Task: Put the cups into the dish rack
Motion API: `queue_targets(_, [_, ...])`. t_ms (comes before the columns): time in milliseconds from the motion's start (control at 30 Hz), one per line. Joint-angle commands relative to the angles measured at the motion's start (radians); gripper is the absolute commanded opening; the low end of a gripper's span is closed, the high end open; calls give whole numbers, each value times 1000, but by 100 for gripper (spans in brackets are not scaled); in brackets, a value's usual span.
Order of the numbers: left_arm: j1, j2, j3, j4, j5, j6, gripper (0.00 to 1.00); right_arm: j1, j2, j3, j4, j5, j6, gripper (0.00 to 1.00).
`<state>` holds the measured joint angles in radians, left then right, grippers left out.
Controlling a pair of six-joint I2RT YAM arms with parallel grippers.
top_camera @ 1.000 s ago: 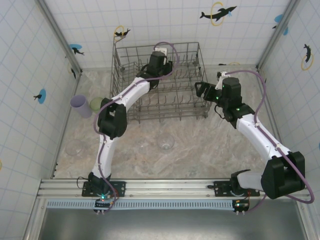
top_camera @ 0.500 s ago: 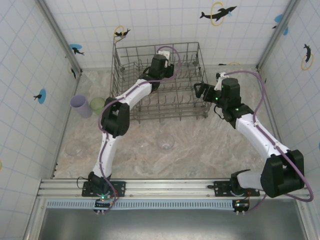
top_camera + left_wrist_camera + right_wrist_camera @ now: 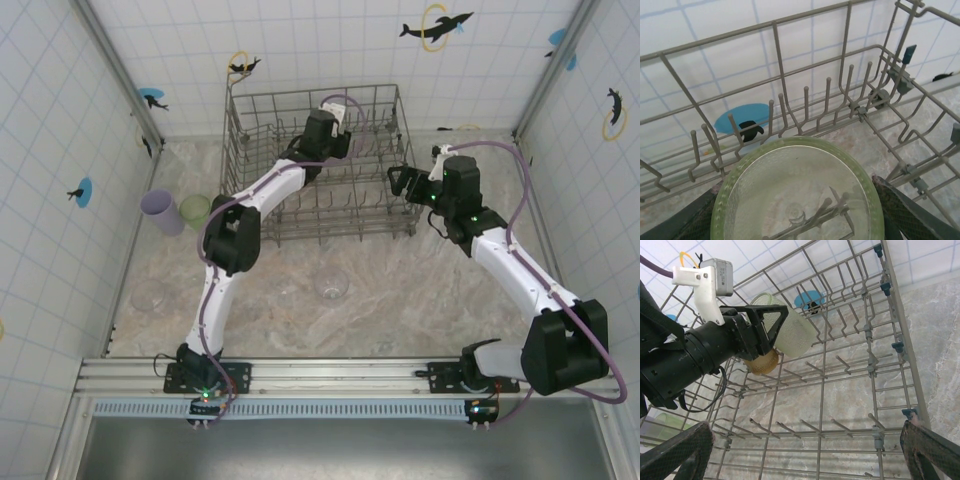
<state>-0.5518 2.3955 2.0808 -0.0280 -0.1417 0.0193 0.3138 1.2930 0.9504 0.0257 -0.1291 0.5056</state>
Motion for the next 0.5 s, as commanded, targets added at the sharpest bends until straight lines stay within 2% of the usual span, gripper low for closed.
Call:
queue_targets(0, [-48,13,-5,44,-81,154,37,-3,2,-10,27,-3,-2,99])
queue_targets(133, [-62,35,-1,42,-109,183,40,-3,3,-12,29,-3,-3,99])
queue_targets(267, [-62,47,0,46,-136,178,47,-1,5,-10,31,-6,1,99])
queue_targets(467, [-62,57,-1,53,-170,177,77,-1,6,-14,31,-8,4,99])
